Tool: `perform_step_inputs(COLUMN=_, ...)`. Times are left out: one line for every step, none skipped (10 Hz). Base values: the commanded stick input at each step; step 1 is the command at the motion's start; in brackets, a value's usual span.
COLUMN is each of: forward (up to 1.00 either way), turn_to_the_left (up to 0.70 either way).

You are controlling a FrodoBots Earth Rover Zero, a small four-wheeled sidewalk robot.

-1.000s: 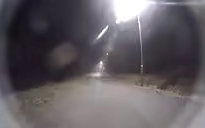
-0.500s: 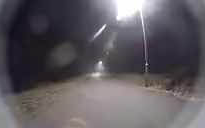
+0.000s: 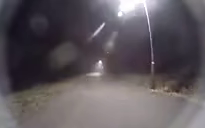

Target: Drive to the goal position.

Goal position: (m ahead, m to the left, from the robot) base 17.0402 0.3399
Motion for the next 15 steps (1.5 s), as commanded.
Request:
perform_step_inputs(forward=1.00, turn_to_the_left=0.00)
perform_step_inputs(forward=1.00, turn_to_the_left=0.00)
perform_step_inputs(forward=1.00, turn_to_the_left=0.00)
perform_step_inputs(forward=1.00, turn_to_the_left=0.00)
perform_step_inputs(forward=1.00, turn_to_the_left=0.00)
perform_step_inputs(forward=1.00, turn_to_the_left=0.00)
perform_step_inputs(forward=1.00, turn_to_the_left=0.00)
perform_step_inputs(forward=1.00, turn_to_the_left=0.00)
perform_step_inputs(forward=1.00, turn_to_the_left=0.00)
perform_step_inputs(forward=1.00, turn_to_the_left=0.00)
perform_step_inputs(forward=1.00, turn_to_the_left=0.00)
perform_step_inputs(forward=1.00, turn_to_the_left=0.00)
perform_step_inputs(forward=1.00, turn_to_the_left=0.00)
perform_step_inputs(forward=1.00, turn_to_the_left=0.00)
perform_step_inputs(forward=1.00, turn_to_the_left=0.00)
